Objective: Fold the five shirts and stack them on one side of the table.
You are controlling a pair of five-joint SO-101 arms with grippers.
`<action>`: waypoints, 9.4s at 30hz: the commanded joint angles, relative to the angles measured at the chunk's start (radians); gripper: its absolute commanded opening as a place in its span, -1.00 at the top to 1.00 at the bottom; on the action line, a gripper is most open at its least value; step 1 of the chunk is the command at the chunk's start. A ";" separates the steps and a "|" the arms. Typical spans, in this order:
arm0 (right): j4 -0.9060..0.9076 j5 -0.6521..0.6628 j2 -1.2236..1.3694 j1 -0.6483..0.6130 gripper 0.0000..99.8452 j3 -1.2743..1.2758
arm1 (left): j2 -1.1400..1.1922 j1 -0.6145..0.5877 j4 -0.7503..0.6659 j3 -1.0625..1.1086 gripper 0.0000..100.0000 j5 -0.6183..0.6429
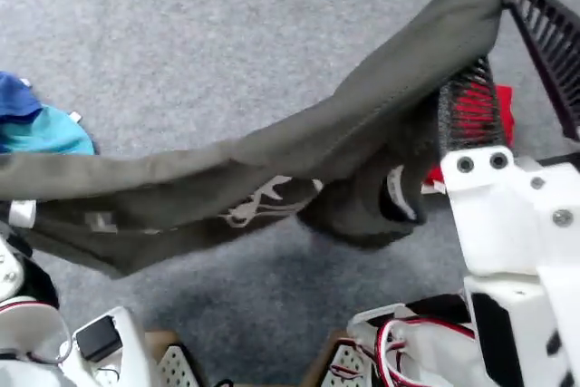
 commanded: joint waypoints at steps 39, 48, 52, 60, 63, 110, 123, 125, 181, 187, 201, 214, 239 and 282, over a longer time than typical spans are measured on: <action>-0.997 0.181 0.687 0.014 0.97 0.885 | 0.829 0.231 -1.458 0.728 0.94 0.089; -0.784 0.181 0.846 0.020 0.97 0.596 | 1.215 0.226 -1.043 0.171 0.94 0.089; -0.543 0.181 0.851 0.017 0.97 0.483 | 1.235 0.237 -0.865 0.131 0.94 0.089; -0.058 0.183 0.851 0.012 0.97 0.386 | 1.241 0.237 -0.600 0.133 0.94 0.051; 0.106 0.183 0.852 0.012 0.97 0.380 | 1.244 0.260 -0.488 0.147 0.94 -0.058; 0.150 0.400 -0.506 0.206 0.97 2.324 | 0.528 0.047 -0.678 1.257 0.94 -0.506; 0.104 0.436 -0.588 0.204 0.97 2.499 | 0.526 0.050 -0.514 1.168 0.94 -0.511; 0.084 0.436 -0.588 0.204 0.97 2.511 | 0.526 0.045 -0.502 1.144 0.94 -0.511; 0.146 0.473 -0.567 0.172 0.52 2.241 | 0.535 -0.110 -0.334 0.776 0.61 -0.454; -0.083 0.224 -0.338 0.077 0.83 2.094 | 0.546 0.153 -0.456 0.792 0.93 -0.293; -0.183 -0.031 0.486 -0.044 0.97 1.449 | 0.913 0.249 -0.767 0.745 0.94 -0.137; -0.061 -0.049 0.955 0.078 0.97 0.961 | 1.356 0.219 -0.832 0.553 0.94 -0.144; 0.242 -0.005 1.058 0.106 0.97 0.492 | 1.099 0.189 -0.646 0.421 0.94 -0.144; 0.138 0.021 0.572 0.106 0.97 1.230 | 0.961 0.150 -0.381 0.694 0.94 -0.362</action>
